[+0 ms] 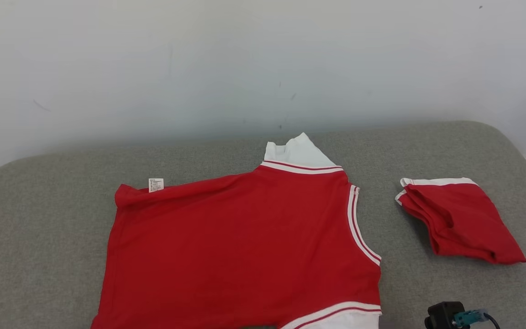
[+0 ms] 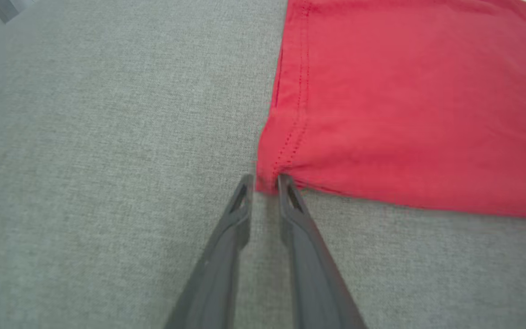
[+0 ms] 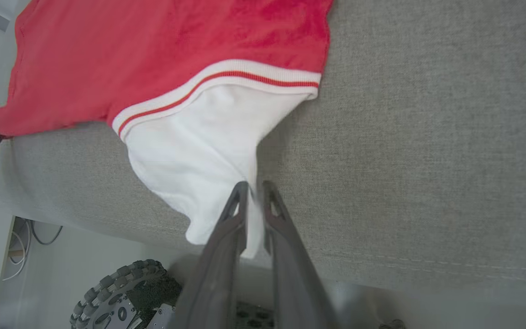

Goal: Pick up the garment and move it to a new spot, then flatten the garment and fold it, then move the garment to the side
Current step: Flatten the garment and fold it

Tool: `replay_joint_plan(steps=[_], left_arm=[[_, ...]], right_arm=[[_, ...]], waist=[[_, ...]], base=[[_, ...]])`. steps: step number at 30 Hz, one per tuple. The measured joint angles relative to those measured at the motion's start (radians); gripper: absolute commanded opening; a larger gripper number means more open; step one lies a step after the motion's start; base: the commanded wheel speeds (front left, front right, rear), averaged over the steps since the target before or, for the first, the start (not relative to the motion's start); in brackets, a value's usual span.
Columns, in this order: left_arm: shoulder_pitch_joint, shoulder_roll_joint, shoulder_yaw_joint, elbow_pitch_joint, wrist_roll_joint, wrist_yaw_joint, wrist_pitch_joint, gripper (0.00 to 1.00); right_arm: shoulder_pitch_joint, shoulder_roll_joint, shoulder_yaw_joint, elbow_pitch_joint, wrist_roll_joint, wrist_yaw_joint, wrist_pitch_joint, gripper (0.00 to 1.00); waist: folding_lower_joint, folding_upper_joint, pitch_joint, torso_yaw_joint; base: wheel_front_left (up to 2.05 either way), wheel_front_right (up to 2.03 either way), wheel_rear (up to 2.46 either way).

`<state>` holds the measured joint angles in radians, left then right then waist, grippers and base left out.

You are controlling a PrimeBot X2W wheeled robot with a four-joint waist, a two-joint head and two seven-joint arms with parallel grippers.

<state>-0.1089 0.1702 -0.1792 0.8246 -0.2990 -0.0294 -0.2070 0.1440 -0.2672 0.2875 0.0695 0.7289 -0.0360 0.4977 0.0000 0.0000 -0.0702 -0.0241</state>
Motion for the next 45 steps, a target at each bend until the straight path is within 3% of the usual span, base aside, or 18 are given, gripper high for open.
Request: replay_joint_plan(steps=[9,19,31,37,45], left_arm=[[0.004,-0.007,0.031,-0.018,-0.032,0.023,-0.004,1.0],[0.027,-0.016,0.086,-0.205,-0.047,0.068,-0.042,1.0],[0.089,-0.058,0.063,-0.49,-0.018,0.084,-0.044,1.0],[0.147,-0.059,0.058,-0.543,-0.029,0.081,-0.044,1.0],[0.173,-0.041,0.056,-0.592,-0.036,0.072,-0.012,1.0]], right_arm=[[0.0,-0.003,-0.012,-0.013,-0.012,-0.019,0.007,1.0],[-0.042,0.035,-0.157,-0.098,-0.062,-0.068,-0.197,1.0],[-0.058,0.097,-0.235,-0.113,-0.134,-0.08,-0.415,1.0],[-0.071,0.136,-0.249,-0.095,-0.14,-0.087,-0.478,1.0],[-0.068,0.14,-0.24,-0.073,-0.141,-0.087,-0.508,1.0]], waist=[[0.0,0.0,0.005,0.005],[0.0,0.0,-0.022,0.013],[-0.0001,0.0,-0.067,0.013],[0.0,0.0,-0.075,0.002],[-0.0001,0.0,-0.073,-0.003]], base=[[0.0,0.0,0.0],[0.0,0.0,0.0],[0.0,0.0,0.0],[0.0,0.0,0.0],[0.0,0.0,0.0]])
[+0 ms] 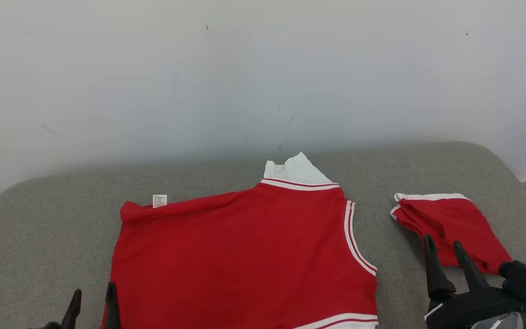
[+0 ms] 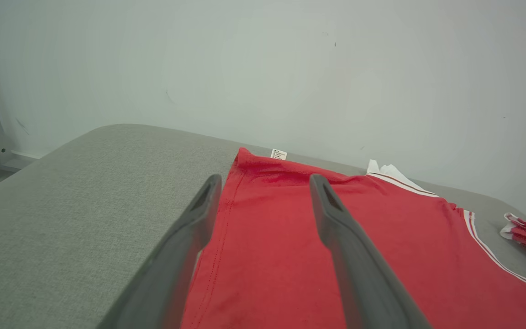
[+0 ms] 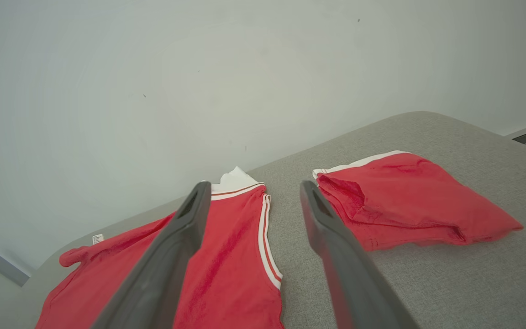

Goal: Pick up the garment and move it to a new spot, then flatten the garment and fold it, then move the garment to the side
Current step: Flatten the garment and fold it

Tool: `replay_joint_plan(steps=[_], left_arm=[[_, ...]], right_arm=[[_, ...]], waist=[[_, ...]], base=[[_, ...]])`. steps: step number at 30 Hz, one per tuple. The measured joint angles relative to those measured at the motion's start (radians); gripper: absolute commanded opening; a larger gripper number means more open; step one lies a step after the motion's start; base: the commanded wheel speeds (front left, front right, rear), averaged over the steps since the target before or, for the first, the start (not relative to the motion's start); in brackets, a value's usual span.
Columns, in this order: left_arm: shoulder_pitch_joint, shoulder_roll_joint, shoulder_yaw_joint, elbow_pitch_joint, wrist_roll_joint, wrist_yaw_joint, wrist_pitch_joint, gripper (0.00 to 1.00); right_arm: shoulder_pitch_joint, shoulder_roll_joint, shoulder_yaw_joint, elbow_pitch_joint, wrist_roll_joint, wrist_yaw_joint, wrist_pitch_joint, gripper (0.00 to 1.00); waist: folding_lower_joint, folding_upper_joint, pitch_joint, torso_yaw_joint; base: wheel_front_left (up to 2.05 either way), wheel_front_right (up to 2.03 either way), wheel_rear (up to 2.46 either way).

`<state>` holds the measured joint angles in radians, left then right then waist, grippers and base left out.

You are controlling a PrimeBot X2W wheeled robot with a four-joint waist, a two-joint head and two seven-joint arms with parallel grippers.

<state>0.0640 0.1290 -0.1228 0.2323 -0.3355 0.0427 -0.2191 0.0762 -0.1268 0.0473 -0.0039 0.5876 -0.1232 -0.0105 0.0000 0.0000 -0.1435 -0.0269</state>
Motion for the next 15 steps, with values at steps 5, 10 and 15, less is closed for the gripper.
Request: replay_joint_plan(steps=[5,10,15], left_arm=[[0.013,0.017,-0.022,-0.033,0.0,-0.021,0.038,1.0],[0.014,0.039,-0.037,-0.055,0.002,-0.039,0.076,1.0],[0.014,0.041,-0.044,-0.086,0.002,-0.041,0.114,1.0]], right_arm=[[0.001,0.001,0.0,0.004,0.0,0.0,-0.013,1.0],[0.002,0.001,0.002,0.014,0.0,0.002,-0.016,1.0],[0.002,0.001,0.007,0.027,0.0,0.009,-0.016,1.0]], waist=[[0.0,0.0,0.004,0.0],[0.0,0.0,0.009,0.001],[0.0,0.0,0.014,0.003]], base=[[0.0,0.0,0.0],[0.0,0.0,0.0],[0.0,0.0,0.0]])
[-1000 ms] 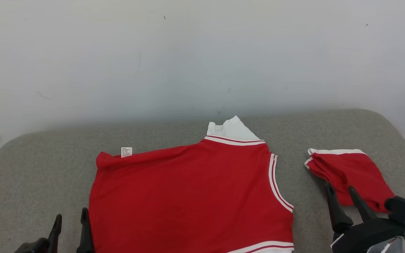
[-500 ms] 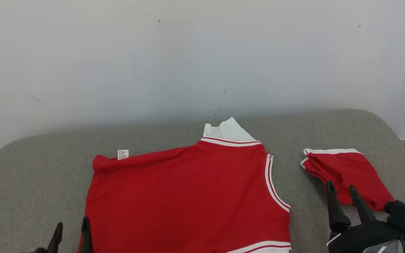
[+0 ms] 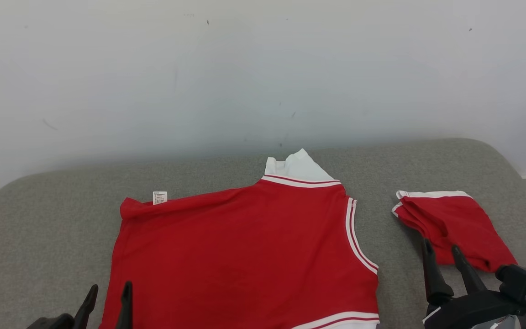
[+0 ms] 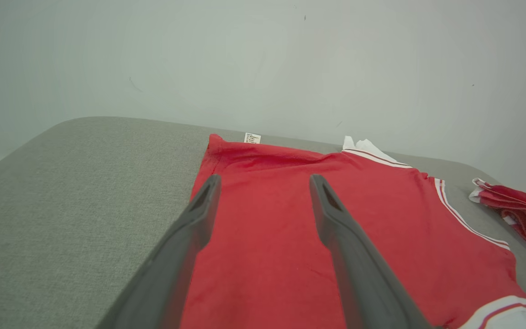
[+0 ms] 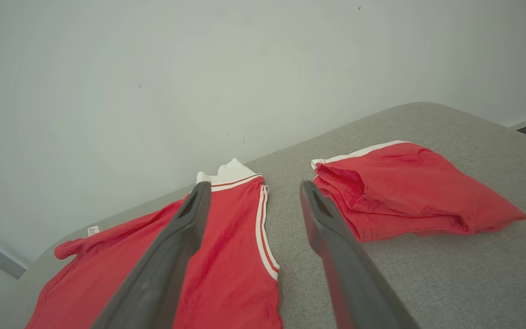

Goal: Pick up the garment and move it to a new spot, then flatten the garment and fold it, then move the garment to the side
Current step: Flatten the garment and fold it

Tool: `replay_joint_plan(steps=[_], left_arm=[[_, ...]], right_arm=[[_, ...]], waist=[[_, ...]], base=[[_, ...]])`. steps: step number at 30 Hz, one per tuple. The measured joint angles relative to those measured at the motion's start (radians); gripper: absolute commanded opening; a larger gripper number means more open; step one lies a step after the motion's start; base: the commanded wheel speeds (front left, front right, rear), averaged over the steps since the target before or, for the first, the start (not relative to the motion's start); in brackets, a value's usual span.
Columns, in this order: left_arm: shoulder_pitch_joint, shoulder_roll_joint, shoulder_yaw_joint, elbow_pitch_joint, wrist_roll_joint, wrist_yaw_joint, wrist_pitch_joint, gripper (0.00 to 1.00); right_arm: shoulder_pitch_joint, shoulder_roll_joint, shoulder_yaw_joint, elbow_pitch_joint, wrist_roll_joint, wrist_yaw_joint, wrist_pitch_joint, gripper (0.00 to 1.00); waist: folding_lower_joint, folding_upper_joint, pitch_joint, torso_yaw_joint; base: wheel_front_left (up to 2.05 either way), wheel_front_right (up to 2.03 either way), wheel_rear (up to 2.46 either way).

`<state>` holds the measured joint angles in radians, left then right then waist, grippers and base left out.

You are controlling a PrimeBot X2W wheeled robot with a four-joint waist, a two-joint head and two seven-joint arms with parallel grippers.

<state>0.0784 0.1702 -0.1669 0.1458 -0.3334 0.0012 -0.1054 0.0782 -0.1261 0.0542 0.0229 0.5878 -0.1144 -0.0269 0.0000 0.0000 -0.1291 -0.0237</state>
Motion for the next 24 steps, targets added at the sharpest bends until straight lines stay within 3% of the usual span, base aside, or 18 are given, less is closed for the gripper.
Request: replay_joint_plan(steps=[14,24], left_arm=[[0.009,-0.005,0.0,-0.04,-0.007,0.026,0.083,1.0],[0.016,-0.033,-0.03,-0.03,0.0,0.077,0.238,1.0]], right_arm=[[0.0,-0.002,0.011,0.011,0.006,0.011,0.007,1.0],[0.078,-0.044,0.151,0.038,0.005,0.032,0.243,1.0]], waist=[[0.0001,0.0,0.009,0.001],[0.0001,0.0002,0.025,0.011]], base=[[0.0,0.0,0.0],[0.0,0.0,0.0]])
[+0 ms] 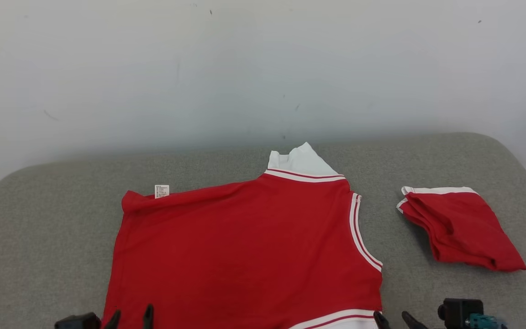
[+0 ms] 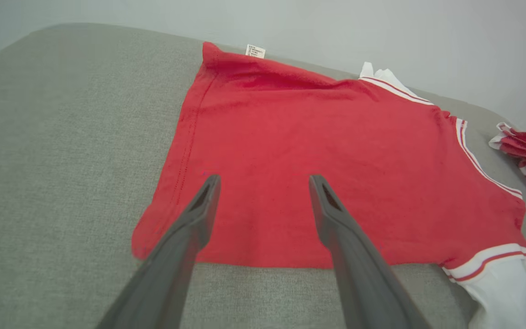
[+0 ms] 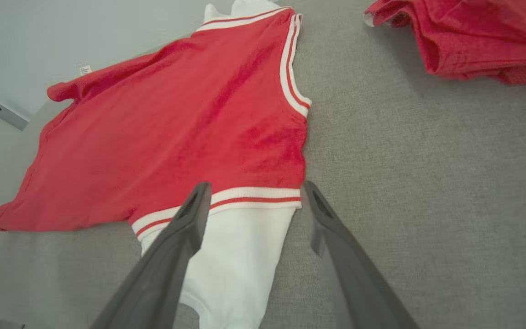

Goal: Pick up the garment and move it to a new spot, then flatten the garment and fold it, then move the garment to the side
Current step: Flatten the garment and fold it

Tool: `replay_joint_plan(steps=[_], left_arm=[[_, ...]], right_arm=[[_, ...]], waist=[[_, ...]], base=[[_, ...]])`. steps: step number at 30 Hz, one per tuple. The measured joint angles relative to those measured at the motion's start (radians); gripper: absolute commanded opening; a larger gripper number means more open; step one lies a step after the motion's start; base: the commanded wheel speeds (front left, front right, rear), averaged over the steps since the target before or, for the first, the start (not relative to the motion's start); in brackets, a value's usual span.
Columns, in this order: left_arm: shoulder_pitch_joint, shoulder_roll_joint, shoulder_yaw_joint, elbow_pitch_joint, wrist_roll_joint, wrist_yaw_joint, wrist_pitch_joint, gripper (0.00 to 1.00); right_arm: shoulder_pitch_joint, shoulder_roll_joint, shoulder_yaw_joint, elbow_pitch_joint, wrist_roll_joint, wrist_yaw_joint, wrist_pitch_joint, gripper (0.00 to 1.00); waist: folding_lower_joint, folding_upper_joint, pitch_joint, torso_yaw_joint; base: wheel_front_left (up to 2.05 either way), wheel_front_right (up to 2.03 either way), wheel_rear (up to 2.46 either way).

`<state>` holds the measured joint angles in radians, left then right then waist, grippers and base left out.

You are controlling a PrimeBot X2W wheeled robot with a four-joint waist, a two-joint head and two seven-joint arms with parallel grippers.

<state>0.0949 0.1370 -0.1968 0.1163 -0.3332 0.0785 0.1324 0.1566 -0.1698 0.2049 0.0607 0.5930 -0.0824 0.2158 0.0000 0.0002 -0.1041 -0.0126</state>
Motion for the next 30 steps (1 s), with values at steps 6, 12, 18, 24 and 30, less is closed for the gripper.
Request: replay_joint_plan(steps=[6,12,18,24,30], left_arm=[[-0.012,-0.002,-0.01,0.079,0.0,0.001,0.081,1.0],[-0.061,0.02,-0.001,0.161,-0.002,0.002,0.142,1.0],[-0.122,0.036,0.006,0.224,-0.001,0.004,0.184,1.0],[-0.147,0.072,0.025,0.28,0.015,0.015,0.212,1.0],[-0.171,0.08,0.016,0.323,0.018,0.017,0.238,1.0]], right_arm=[[0.005,-0.011,0.026,0.024,-0.005,-0.011,0.112,1.0],[0.011,-0.012,0.049,0.06,-0.006,-0.022,0.2,1.0],[0.014,-0.003,0.065,0.081,-0.006,-0.024,0.255,1.0],[0.014,0.007,0.087,0.101,-0.022,-0.025,0.296,1.0],[0.012,0.014,0.092,0.107,-0.03,-0.033,0.314,1.0]], waist=[[0.0,0.0,0.011,0.009],[0.0,0.0,0.018,0.014],[0.0,-0.0001,0.024,0.015],[0.0,0.0,0.038,0.005],[0.0,-0.0001,0.058,-0.01]], base=[[0.0,0.0,0.0],[0.0,0.0,0.0],[0.0,0.0,0.0],[0.0,0.0,0.0],[0.0,0.0,0.0]])
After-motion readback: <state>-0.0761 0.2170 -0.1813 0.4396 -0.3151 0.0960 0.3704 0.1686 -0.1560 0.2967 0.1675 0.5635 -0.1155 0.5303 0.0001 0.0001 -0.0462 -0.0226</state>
